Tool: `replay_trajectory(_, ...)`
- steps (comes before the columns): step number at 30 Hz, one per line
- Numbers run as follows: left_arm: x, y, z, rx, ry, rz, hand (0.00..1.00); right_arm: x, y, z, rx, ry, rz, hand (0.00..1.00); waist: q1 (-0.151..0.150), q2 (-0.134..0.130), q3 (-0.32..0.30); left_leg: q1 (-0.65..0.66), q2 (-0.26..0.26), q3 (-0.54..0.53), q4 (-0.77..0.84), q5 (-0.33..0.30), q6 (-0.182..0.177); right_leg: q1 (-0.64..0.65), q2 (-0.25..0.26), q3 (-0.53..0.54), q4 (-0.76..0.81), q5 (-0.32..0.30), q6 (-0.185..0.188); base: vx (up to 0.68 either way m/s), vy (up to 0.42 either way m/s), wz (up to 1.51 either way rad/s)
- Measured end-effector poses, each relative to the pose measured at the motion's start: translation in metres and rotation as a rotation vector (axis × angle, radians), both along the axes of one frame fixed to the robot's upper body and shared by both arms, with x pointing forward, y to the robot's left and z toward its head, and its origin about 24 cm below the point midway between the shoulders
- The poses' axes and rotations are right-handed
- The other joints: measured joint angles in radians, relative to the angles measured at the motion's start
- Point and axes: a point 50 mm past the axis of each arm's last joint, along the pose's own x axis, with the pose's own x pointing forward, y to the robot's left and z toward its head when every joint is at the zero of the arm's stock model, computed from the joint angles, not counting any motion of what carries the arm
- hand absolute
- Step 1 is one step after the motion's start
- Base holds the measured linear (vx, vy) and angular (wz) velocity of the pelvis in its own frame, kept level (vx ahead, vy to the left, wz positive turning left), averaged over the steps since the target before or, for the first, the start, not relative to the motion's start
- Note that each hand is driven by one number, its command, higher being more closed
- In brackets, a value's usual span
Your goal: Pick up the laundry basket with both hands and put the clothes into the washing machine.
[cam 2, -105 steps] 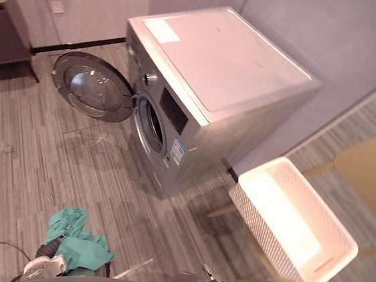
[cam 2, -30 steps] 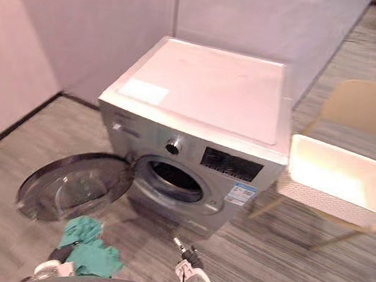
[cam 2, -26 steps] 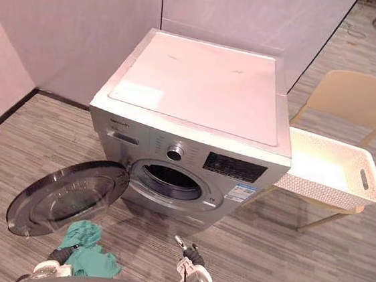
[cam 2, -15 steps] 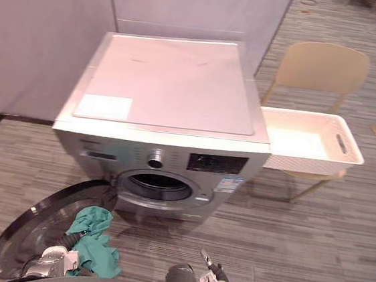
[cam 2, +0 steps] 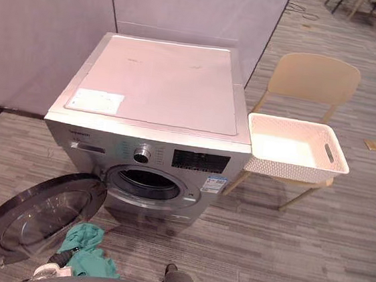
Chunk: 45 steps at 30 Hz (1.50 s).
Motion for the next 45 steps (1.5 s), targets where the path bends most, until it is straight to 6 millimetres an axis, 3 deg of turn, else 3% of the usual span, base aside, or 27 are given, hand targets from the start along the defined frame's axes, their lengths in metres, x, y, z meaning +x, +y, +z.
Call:
replay_trajectory(2,0.009,-0.004,0.004,-0.002,-0.046,-0.008,1.00,0.000,-0.001,0.001,-0.009,-0.006,-0.003,0.00,0.011,-0.031,0.013,-0.083,-0.028,-0.004,0.202,0.064,0.071,0.024,-0.031,0.004,0.024,-0.015,-0.006,-0.04,-0.162,0.20)
replay_trajectory(4,0.014,-0.008,0.005,-0.004,-0.066,-0.028,1.00,0.002,-0.002,0.001,-0.023,-0.016,0.003,0.00,0.019,-0.038,0.016,-0.123,-0.040,-0.004,0.266,0.105,0.080,0.029,-0.048,0.012,0.030,-0.020,-0.010,-0.02,-0.086,-0.02)
replay_trajectory(6,0.014,-0.017,0.004,-0.026,-0.068,-0.049,1.00,0.008,-0.010,0.004,-0.052,-0.030,0.031,0.00,0.013,-0.018,0.015,-0.136,-0.056,-0.002,0.269,0.079,0.072,0.032,-0.065,0.021,0.030,-0.021,-0.010,0.00,0.019,-0.02)
replay_trajectory(9,0.013,-0.020,0.004,-0.040,-0.075,-0.051,1.00,0.018,-0.008,0.006,-0.053,-0.063,0.049,0.00,0.016,-0.007,0.014,-0.114,-0.110,-0.006,0.069,0.055,0.051,0.010,-0.072,0.049,0.035,-0.019,0.008,-0.03,0.087,-0.23)
replay_trajectory(10,0.010,-0.022,0.003,-0.047,-0.067,-0.044,1.00,0.021,-0.005,0.006,-0.051,-0.070,0.070,0.00,0.017,0.011,0.011,-0.097,-0.108,-0.002,-0.012,0.059,0.053,-0.010,-0.052,0.062,0.055,-0.028,0.020,-0.02,0.195,-0.60)
replay_trajectory(12,0.010,-0.017,0.003,-0.043,-0.067,-0.019,1.00,0.032,0.004,0.006,-0.038,-0.098,0.106,0.00,0.028,-0.004,0.016,-0.084,-0.122,0.039,-0.013,0.043,0.052,-0.019,-0.056,0.110,0.075,-0.034,0.036,0.02,0.176,-0.65)
replay_trajectory(15,0.004,-0.013,0.002,-0.037,-0.050,-0.008,1.00,0.032,0.008,0.006,-0.031,-0.096,0.134,0.00,0.023,-0.019,0.012,-0.076,-0.141,0.088,-0.014,0.024,0.067,-0.020,-0.079,0.141,0.054,-0.021,0.053,0.08,0.140,-0.33)
replay_trajectory(21,0.010,-0.017,0.002,-0.042,-0.056,-0.033,1.00,0.026,0.006,0.005,-0.037,-0.080,0.138,0.00,0.025,-0.011,0.014,-0.067,-0.149,0.144,-0.013,0.008,0.076,-0.052,-0.084,0.177,0.063,-0.018,0.069,0.14,0.067,-0.22)
replay_trajectory(25,0.040,-0.027,0.011,-0.045,-0.126,-0.085,1.00,0.040,0.006,0.008,-0.042,-0.115,0.153,0.00,0.026,-0.023,0.060,-0.118,-0.127,0.152,0.064,-0.006,0.063,-0.116,-0.073,0.154,0.150,-0.027,0.077,0.04,-0.039,-0.07)
replay_trajectory(28,0.079,-0.046,0.027,-0.055,-0.232,-0.183,1.00,0.064,0.008,0.015,-0.063,-0.183,0.221,0.00,0.023,-0.044,0.101,-0.240,-0.089,0.142,0.227,-0.069,0.063,-0.212,-0.063,0.119,0.256,-0.071,0.064,-0.11,-0.063,0.03)
replay_trajectory(32,0.134,-0.085,0.061,-0.053,-0.395,-0.389,1.00,0.109,0.017,0.031,-0.095,-0.318,0.316,0.00,0.021,-0.075,0.174,-0.408,-0.041,0.115,0.420,-0.156,0.067,-0.361,-0.037,0.108,0.408,-0.135,0.051,-0.19,-0.044,0.02)
replay_trajectory(37,0.172,-0.118,0.099,-0.044,-0.543,-0.479,1.00,0.155,0.028,0.064,-0.127,-0.541,0.290,0.00,0.017,-0.089,0.226,-0.554,-0.025,0.077,0.554,-0.187,0.066,-0.494,-0.033,0.087,0.536,-0.166,0.039,-0.11,-0.031,0.11)
replay_trajectory(41,0.203,-0.118,0.129,-0.006,-0.648,-0.464,1.00,0.195,0.037,0.100,-0.153,-0.739,0.298,0.00,0.020,-0.095,0.271,-0.673,0.001,0.050,0.673,-0.216,0.066,-0.603,-0.016,0.081,0.637,-0.186,0.031,-0.08,-0.027,-0.02)
replay_trajectory(45,0.240,-0.090,0.172,0.007,-0.779,-0.290,1.00,0.225,0.043,0.138,-0.193,-0.919,0.307,0.00,0.027,-0.118,0.330,-0.810,0.034,0.021,0.798,-0.247,0.061,-0.730,0.009,0.073,0.742,-0.200,0.022,-0.12,-0.022,-0.07)
